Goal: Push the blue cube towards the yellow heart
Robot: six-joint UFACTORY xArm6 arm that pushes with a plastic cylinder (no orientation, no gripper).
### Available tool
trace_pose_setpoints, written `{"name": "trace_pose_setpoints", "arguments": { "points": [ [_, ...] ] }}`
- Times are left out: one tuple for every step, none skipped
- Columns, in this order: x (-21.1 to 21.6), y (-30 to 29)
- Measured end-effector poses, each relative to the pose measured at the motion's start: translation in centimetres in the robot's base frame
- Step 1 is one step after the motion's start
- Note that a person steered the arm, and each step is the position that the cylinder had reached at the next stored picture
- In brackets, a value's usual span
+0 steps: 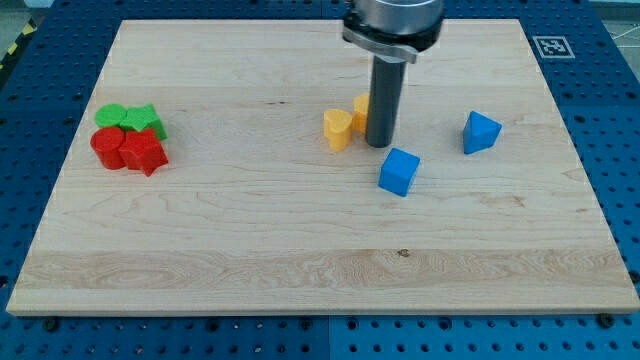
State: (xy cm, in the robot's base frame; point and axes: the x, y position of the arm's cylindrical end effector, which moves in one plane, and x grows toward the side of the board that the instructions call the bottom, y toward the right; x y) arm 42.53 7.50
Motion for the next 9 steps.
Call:
{"name": "trace_pose_setpoints", "arguments": {
  "points": [
    [0.0,2.2],
    [0.1,4.2],
    [2.2,4.4],
    [6.1,4.1],
    [7.7,3.0],
    [7.9,1.2],
    [8.0,-1.1],
    [7.9,-3.7],
    [7.5,-5.4]
  ]
}}
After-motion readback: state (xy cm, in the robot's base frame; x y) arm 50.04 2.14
